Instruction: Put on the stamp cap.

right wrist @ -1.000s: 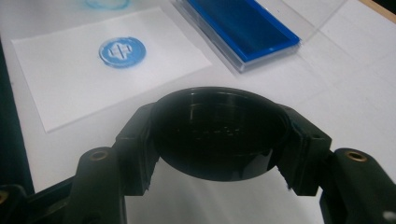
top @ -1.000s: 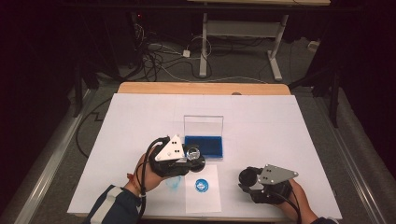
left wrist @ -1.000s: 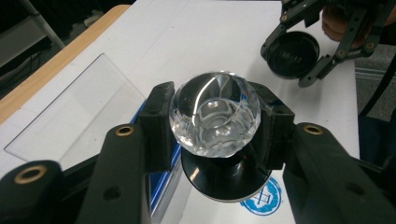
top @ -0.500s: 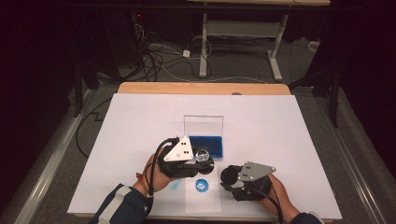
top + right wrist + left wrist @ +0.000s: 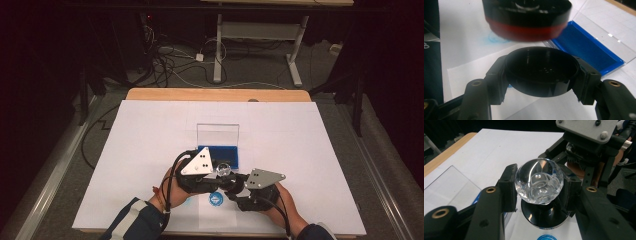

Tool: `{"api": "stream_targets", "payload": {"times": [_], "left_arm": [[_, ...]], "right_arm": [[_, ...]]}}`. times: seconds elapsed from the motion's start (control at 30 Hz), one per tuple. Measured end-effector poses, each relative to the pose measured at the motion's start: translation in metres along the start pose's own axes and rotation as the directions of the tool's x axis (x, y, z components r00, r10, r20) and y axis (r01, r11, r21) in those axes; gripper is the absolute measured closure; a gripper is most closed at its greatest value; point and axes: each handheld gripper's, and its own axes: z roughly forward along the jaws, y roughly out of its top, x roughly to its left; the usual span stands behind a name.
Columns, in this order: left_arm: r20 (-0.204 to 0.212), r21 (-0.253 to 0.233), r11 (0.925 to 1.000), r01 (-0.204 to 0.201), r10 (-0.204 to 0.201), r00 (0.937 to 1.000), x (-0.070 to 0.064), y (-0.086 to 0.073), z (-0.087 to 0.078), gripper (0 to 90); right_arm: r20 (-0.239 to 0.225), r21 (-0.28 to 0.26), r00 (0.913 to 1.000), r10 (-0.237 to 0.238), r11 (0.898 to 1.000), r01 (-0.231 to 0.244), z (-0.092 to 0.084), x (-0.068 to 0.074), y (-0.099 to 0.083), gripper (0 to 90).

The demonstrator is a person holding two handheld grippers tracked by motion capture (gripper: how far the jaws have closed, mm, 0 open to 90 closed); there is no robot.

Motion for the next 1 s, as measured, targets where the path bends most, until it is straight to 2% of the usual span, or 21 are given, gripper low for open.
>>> {"api": "stream_targets", "payload": {"times": [0.13, 0.17, 0.33, 0.4, 0.5, 0.73, 1.0], "left_arm": [[0.006, 0.007, 1.0, -0.006, 0.006, 1.0, -0.002, 0.0, 0.005, 54.5], [-0.003, 0.001, 1.0, -0.005, 0.005, 1.0, -0.003, 0.0, 0.006, 54.5], [0.016, -0.003, 1.0, 0.002, -0.002, 0.9999, -0.005, -0.001, 0.014, 54.5], [0.011, -0.008, 0.9999, 0.008, -0.007, 0.9999, -0.005, -0.003, 0.017, 54.5], [0.012, -0.028, 0.9994, 0.023, -0.022, 0.9997, -0.004, -0.005, 0.018, 54.5], [-0.014, -0.038, 0.9991, 0.019, -0.02, 0.9997, -0.004, -0.004, 0.015, 54.5], [-0.006, -0.049, 0.9986, 0.021, -0.021, 0.9998, -0.005, -0.006, 0.018, 54.4]], "right_arm": [[-0.017, -0.01, 0.9998, 0.009, 1.0, -0.009, 0.002, 0.001, 0.0, 38.6], [-0.018, -0.01, 0.9998, 0.01, 1.0, -0.01, 0.002, 0.001, 0.0, 38.6], [-0.029, -0.021, 0.9992, 0.027, 0.999, -0.027, 0.002, 0.002, 0.0, 38.5], [-0.032, -0.027, 0.9991, 0.028, 0.999, -0.029, 0.001, 0.002, 0.0, 38.6], [-0.033, -0.036, 0.9989, 0.034, 0.999, -0.035, 0.0, 0.002, 0.0, 38.6], [-0.04, -0.038, 0.9983, 0.042, 0.998, -0.043, 0.0, 0.002, -0.001, 38.6], [-0.041, -0.06, 0.9981, 0.045, 0.997, -0.048, -0.003, 0.001, -0.001, 38.6]]}}
